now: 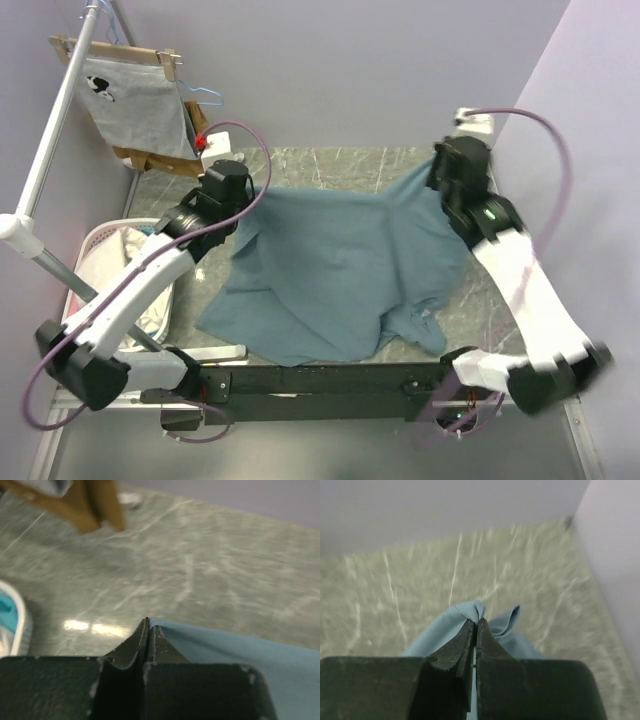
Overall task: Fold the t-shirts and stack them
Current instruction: Flatten out the tshirt
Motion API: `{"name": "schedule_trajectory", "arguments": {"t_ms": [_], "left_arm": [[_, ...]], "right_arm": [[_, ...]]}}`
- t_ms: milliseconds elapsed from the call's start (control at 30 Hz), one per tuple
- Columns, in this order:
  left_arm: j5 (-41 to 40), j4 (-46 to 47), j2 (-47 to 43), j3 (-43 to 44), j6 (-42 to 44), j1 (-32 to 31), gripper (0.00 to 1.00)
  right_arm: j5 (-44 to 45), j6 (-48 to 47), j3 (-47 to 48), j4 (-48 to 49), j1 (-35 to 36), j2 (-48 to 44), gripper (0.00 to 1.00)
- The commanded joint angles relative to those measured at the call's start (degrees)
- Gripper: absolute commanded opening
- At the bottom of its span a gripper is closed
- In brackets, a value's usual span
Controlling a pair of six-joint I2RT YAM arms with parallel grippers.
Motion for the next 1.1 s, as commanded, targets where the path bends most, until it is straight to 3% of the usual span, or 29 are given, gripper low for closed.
{"name": "schedule_trajectory", "arguments": {"t_ms": [0, 100, 167, 367, 400, 467, 500, 533, 567, 600, 667, 700, 733, 767, 867, 967, 1067], "left_arm": [[-0.8, 13.8, 2.7, -5.8, 0.5, 9.0, 0.01], [2.0, 21.4, 8.3, -7.2, 2.9, 13.4, 0.01], [6.7, 23.3, 12.6, -3.7, 3.7, 15.8, 0.01], [13.9, 27.9, 32.0, 12.4, 9.2, 19.5, 0.01], [15.0, 29.7, 36.6, 14.4, 9.8, 20.0, 0.01], [15.7, 32.6, 40.9, 19.1, 11.4, 20.6, 0.01], [17.2, 34.4, 45.0, 20.3, 12.0, 21.2, 0.10], [18.3, 33.5, 47.1, 24.7, 12.2, 21.6, 0.25], [18.6, 31.2, 49.3, 27.6, 12.3, 21.8, 0.39], [18.5, 28.5, 51.9, 29.9, 12.4, 21.9, 0.62], [16.9, 28.3, 50.9, 28.3, 11.5, 21.7, 0.80], [17.0, 30.8, 46.3, 24.7, 11.4, 21.4, 0.95], [17.6, 33.3, 43.3, 16.4, 11.6, 21.2, 0.99], [17.5, 38.8, 37.7, 12.8, 11.9, 21.2, 0.99], [18.7, 36.2, 29.2, 5.6, 9.9, 21.1, 0.99], [22.8, 31.8, 22.5, 0.3, 7.9, 19.6, 0.99], [24.5, 30.6, 16.1, -6.9, 5.0, 16.3, 0.99]], "right_arm": [[-18.1, 8.6, -4.8, 8.2, -9.1, 10.6, 0.00], [-20.9, 9.6, 0.5, 9.3, -12.3, 23.0, 0.00], [-24.4, 9.4, 5.5, 8.1, -14.4, 28.7, 0.00], [-27.9, 8.4, 34.9, 0.4, -16.5, 51.8, 0.00], [-27.6, 8.5, 44.0, -0.6, -16.8, 57.4, 0.00], [-26.4, 8.3, 50.9, 0.3, -17.1, 62.3, 0.02], [-26.9, 8.3, 54.0, 2.2, -17.2, 65.5, 0.14], [-28.1, 8.1, 54.9, 4.1, -17.6, 66.5, 0.36], [-29.3, 8.0, 55.3, 5.7, -17.6, 67.3, 0.94], [-28.9, 8.4, 54.0, 6.0, -17.7, 66.9, 1.00], [-28.5, 8.6, 49.8, 6.6, -17.7, 64.5, 1.00], [-27.1, 9.0, 41.5, 8.0, -17.7, 59.6, 1.00], [-26.4, 9.1, 36.3, 12.1, -17.7, 56.5, 1.00], [-25.9, 9.6, 31.1, 14.2, -17.6, 53.2, 1.00], [-25.4, 10.9, 12.3, 16.1, -17.5, 41.5, 1.00], [-27.1, 12.9, 4.3, 9.6, -17.2, 33.8, 1.00], [-29.4, 13.5, -6.6, 9.0, -15.2, 25.5, 1.00]]}}
